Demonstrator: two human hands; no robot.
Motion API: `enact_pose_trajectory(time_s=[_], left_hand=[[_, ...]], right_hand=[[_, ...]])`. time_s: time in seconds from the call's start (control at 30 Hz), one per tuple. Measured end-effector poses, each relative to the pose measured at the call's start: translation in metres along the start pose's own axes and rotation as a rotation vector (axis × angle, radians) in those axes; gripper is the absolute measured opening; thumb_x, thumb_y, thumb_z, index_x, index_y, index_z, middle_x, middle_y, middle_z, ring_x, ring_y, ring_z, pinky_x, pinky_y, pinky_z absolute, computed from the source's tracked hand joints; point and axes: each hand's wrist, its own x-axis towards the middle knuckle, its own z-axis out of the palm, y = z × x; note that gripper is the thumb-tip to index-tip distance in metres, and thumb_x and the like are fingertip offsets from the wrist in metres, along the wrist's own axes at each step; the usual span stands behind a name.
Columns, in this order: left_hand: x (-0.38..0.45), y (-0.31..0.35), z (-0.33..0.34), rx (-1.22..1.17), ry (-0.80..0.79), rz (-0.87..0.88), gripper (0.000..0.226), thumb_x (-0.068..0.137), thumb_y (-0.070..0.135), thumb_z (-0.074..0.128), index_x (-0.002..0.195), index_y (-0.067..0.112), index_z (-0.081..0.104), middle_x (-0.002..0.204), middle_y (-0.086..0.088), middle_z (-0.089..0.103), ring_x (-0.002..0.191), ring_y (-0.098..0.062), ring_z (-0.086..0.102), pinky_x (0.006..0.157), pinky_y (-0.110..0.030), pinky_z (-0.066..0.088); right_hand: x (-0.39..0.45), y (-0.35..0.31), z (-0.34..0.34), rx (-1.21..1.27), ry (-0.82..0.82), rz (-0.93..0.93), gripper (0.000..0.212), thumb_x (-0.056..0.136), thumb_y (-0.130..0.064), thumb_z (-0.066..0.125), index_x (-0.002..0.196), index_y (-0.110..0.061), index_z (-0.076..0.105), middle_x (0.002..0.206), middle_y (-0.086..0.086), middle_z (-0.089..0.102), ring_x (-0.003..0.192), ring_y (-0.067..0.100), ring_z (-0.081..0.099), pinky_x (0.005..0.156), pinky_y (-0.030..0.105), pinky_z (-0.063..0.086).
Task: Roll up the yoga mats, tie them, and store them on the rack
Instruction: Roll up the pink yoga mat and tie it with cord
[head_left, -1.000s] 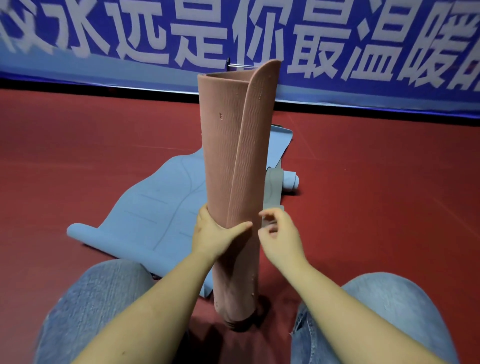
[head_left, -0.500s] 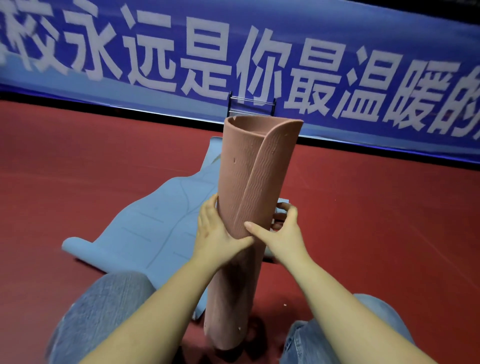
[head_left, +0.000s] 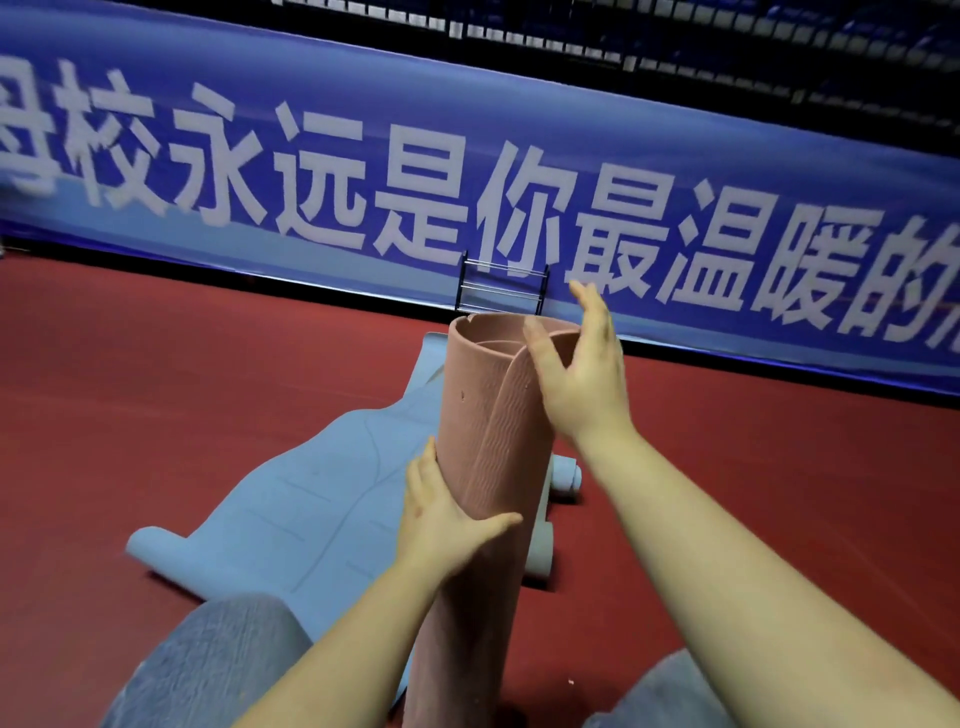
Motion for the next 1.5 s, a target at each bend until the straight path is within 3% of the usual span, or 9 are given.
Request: enact_pose_trajectory(time_s=[0.13, 0.33, 0.43, 0.57, 1.07, 1.17, 1.23, 1.33, 1.5], left_hand=[[-0.004, 0.001, 0.002, 0.028, -0.015, 0.017, 0.13, 0.049, 0.062, 0.08, 0.147, 0.023, 0.004, 0.144, 0.002, 0.017, 0.137, -0.019, 0.025, 0.108, -0.04, 0.034], [-0.008, -0.001, 0.007, 0.012, 0.023, 0.042, 0.125, 0.049, 0.059, 0.08, 0.146, 0.021, 0.01, 0.143, 0.001, 0.021, 0.136, -0.018, 0.025, 0.108, -0.035, 0.032], [-0.005, -0.002, 0.009, 0.01, 0.03, 0.04, 0.122, 0.05, 0.055, 0.079, 0.145, 0.02, 0.011, 0.141, 0.003, 0.022, 0.135, -0.017, 0.025, 0.107, -0.034, 0.032], [-0.008, -0.006, 0.014, 0.031, -0.005, 0.031, 0.128, 0.049, 0.056, 0.08, 0.146, 0.02, 0.006, 0.144, 0.002, 0.017, 0.137, -0.017, 0.019, 0.11, -0.035, 0.029], [-0.035, -0.039, 0.049, 0.046, -0.017, -0.014, 0.132, 0.051, 0.057, 0.081, 0.148, 0.014, 0.002, 0.151, -0.003, 0.016, 0.14, -0.018, 0.011, 0.115, -0.032, 0.017], [-0.039, -0.039, 0.048, 0.041, 0.023, 0.016, 0.13, 0.05, 0.056, 0.082, 0.148, 0.012, 0.009, 0.148, -0.004, 0.022, 0.138, -0.02, 0.017, 0.115, -0.032, 0.018], [-0.04, -0.04, 0.046, 0.049, 0.034, 0.027, 0.13, 0.049, 0.056, 0.082, 0.147, 0.012, 0.01, 0.147, -0.005, 0.024, 0.137, -0.02, 0.019, 0.115, -0.034, 0.02], [-0.045, -0.043, 0.046, 0.037, 0.025, 0.031, 0.134, 0.049, 0.057, 0.082, 0.149, 0.013, 0.004, 0.149, -0.005, 0.02, 0.139, -0.02, 0.016, 0.116, -0.034, 0.018], [-0.052, -0.041, 0.046, 0.008, 0.009, -0.033, 0.14, 0.043, 0.072, 0.063, 0.149, 0.015, -0.007, 0.153, -0.005, 0.011, 0.142, -0.019, 0.008, 0.116, -0.032, 0.011]], right_hand=[[0.084, -0.06, -0.025, -0.218, -0.399, -0.062, 0.065, 0.091, -0.066, 0.033, 0.139, -0.024, 0.043, 0.147, -0.003, 0.041, 0.136, 0.018, 0.034, 0.109, 0.038, 0.028], [0.091, -0.038, 0.01, -0.516, -0.989, 0.219, 0.087, 0.075, -0.085, 0.03, 0.146, -0.036, 0.028, 0.156, 0.001, 0.024, 0.14, 0.026, 0.029, 0.115, 0.048, 0.02], [0.072, -0.009, 0.035, -0.664, -0.922, 0.122, 0.093, 0.074, -0.087, 0.024, 0.15, -0.038, 0.005, 0.16, 0.001, -0.002, 0.147, 0.026, -0.002, 0.114, 0.055, -0.002], [0.068, -0.005, 0.034, -0.588, -0.935, 0.218, 0.094, 0.073, -0.087, 0.027, 0.15, -0.039, 0.003, 0.16, 0.001, -0.006, 0.146, 0.026, -0.008, 0.114, 0.055, -0.006], [0.023, 0.035, 0.045, -0.687, -0.983, 0.231, 0.093, 0.074, -0.086, 0.021, 0.15, -0.038, 0.0, 0.159, 0.002, -0.009, 0.146, 0.027, -0.006, 0.116, 0.054, -0.004], [0.047, 0.008, 0.022, -0.407, -1.116, 0.326, 0.081, 0.083, -0.078, 0.023, 0.151, -0.037, 0.007, 0.159, -0.005, -0.004, 0.147, 0.022, -0.003, 0.116, 0.05, -0.001], [0.079, -0.015, 0.004, -0.276, -0.969, 0.221, 0.075, 0.088, -0.072, 0.021, 0.151, -0.033, 0.01, 0.159, -0.009, -0.003, 0.146, 0.016, -0.003, 0.116, 0.046, -0.001], [0.103, -0.03, -0.005, -0.41, -0.728, 0.021, 0.083, 0.084, -0.078, 0.018, 0.151, -0.032, 0.008, 0.159, -0.007, 0.0, 0.146, 0.018, -0.006, 0.117, 0.051, -0.004], [0.037, 0.009, 0.029, -0.601, -0.936, 0.107, 0.087, 0.079, -0.083, 0.018, 0.151, -0.036, 0.001, 0.16, 0.001, -0.006, 0.146, 0.027, -0.005, 0.115, 0.055, -0.003]])
